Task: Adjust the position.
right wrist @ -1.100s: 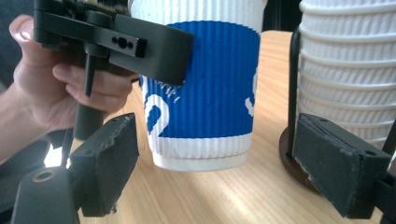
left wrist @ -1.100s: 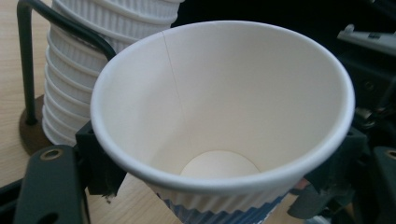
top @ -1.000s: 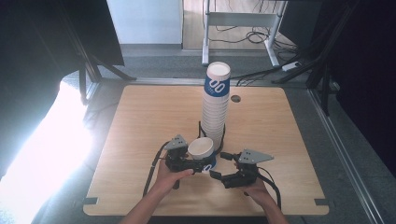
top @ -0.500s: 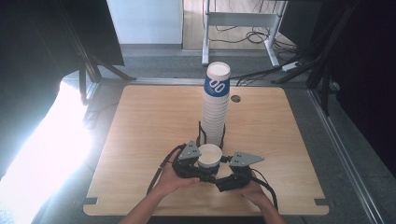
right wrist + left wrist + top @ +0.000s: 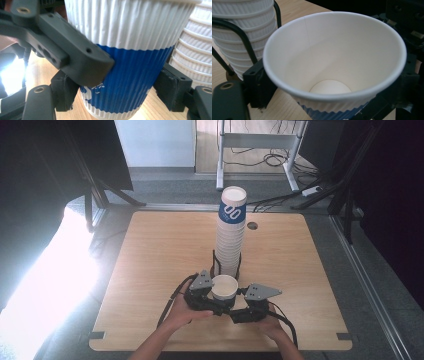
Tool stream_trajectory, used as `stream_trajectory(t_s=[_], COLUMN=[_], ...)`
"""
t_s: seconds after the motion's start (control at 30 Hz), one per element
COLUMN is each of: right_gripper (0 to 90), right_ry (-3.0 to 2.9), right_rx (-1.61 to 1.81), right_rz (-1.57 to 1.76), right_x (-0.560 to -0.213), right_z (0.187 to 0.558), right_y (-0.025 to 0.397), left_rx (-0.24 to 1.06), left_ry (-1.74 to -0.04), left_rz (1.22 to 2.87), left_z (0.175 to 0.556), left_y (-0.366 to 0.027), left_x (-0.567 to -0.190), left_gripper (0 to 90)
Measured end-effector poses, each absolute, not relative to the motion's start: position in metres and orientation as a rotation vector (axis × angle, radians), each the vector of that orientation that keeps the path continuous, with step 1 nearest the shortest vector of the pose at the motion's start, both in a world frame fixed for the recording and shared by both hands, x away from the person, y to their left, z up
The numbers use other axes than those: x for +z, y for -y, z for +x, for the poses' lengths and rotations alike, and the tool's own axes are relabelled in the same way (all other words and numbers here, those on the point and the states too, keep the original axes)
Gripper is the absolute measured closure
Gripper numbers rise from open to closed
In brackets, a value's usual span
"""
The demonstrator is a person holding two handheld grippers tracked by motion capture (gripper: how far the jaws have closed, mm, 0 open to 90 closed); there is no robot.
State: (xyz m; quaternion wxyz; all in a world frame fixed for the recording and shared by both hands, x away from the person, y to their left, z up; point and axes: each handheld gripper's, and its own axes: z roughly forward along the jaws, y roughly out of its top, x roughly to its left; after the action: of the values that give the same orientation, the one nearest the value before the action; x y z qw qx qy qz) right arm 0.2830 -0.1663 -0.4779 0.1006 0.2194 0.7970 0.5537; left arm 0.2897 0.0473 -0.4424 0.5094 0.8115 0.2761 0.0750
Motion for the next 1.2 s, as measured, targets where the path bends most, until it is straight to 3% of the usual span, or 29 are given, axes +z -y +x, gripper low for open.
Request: stream_trajectory(t_s=[0.17, 0.57, 1.07, 1.2], right_gripper=[26.2, 26.3, 26.2, 26.2], right_ry=[-2.327, -2.238, -2.128, -2.097], right_rx=[1.642, 1.650, 1.666, 1.631], right_rz=[0.649, 0.658, 0.689, 0.706], right_x=[-0.477, -0.474, -0.469, -0.469], right_z=[0.283, 0.279, 0.275, 0.275], right_y=[0.169, 0.177, 0.194, 0.203], left_rx=[0.174, 0.157, 0.281, 0.252], left_ry=[-0.679, -0.712, -0.870, -0.907], left_rz=[1.904, 1.792, 1.798, 1.812], left_z=[0.286, 0.272, 0.275, 0.276], left_y=[-0.056, -0.097, -0.124, -0.127], left_x=[-0.437, -0.439, -0.456, -0.463], left_gripper=[6.1, 6.8, 10.5, 10.6])
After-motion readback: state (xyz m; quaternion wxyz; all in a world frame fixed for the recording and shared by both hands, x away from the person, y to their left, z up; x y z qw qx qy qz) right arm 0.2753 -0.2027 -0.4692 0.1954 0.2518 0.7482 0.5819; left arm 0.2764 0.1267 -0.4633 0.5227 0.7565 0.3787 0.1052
